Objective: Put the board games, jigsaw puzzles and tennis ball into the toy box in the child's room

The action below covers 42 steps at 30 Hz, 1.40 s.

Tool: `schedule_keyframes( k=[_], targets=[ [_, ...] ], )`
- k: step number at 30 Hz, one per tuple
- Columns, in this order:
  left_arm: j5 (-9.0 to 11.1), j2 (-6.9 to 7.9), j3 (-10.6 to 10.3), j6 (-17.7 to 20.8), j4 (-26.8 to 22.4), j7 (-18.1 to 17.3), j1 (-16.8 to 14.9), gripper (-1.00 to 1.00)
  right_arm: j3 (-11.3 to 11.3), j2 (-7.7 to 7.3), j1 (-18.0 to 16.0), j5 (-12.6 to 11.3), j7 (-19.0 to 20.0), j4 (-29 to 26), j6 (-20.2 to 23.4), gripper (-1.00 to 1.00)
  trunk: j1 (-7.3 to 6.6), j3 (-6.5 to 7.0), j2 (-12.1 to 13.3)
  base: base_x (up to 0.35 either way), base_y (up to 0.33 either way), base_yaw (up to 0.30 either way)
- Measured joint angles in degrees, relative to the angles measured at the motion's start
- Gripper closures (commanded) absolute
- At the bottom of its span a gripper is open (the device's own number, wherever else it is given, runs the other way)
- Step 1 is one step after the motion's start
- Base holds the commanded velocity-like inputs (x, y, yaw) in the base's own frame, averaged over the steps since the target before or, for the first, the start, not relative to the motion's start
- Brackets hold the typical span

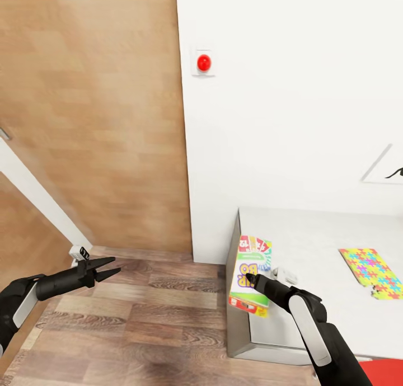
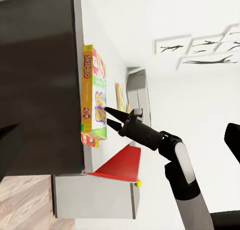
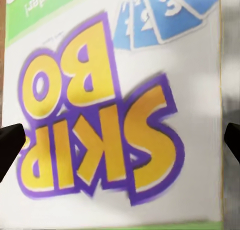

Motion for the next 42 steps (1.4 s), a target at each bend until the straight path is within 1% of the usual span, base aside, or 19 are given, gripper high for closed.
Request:
schedule_keyframes(
  k=[11,21,27,39,42],
  targets=[
    [0.01,0.01,0.00,0.00,0.01,0.00,0.00,-1.00,-0.08,0.00,-0.01,-0.01,-0.02,0.00,-0.04,-1.00,0.00,0.00,0.00,0.000,0.009,0.000],
    [0.01,-0.03,0.00,0.00,0.00,0.00,0.00,-1.00,-1.53,-0.02,0.05,-0.08,0.04,0.00,-0.05,-1.00,0.00,0.03,0.00,0.000,0.000,-0.002],
    [0.01,-0.03,0.00,0.00,0.01,0.00,0.00,-1.00,-2.04,-0.04,0.06,-0.04,0.06,0.00,-0.09,-1.00,0.00,0.43,0.00,0.000,0.000,-0.047],
    [0.01,-0.02,0.00,0.00,0.01,0.00,-0.01,-1.00,-2.25,-0.04,0.12,-0.09,0.07,-0.51,-0.09,-1.00,0.00,1.49,0.00,0.000,0.000,-0.065],
    [0.00,0.00,0.00,0.00,0.01,0.00,0.00,-1.00,-2.70,-0.04,0.21,-0.08,0.13,-0.71,-0.09,-1.00,0.00,1.76,0.00,0.000,0.000,-0.055]
  ],
)
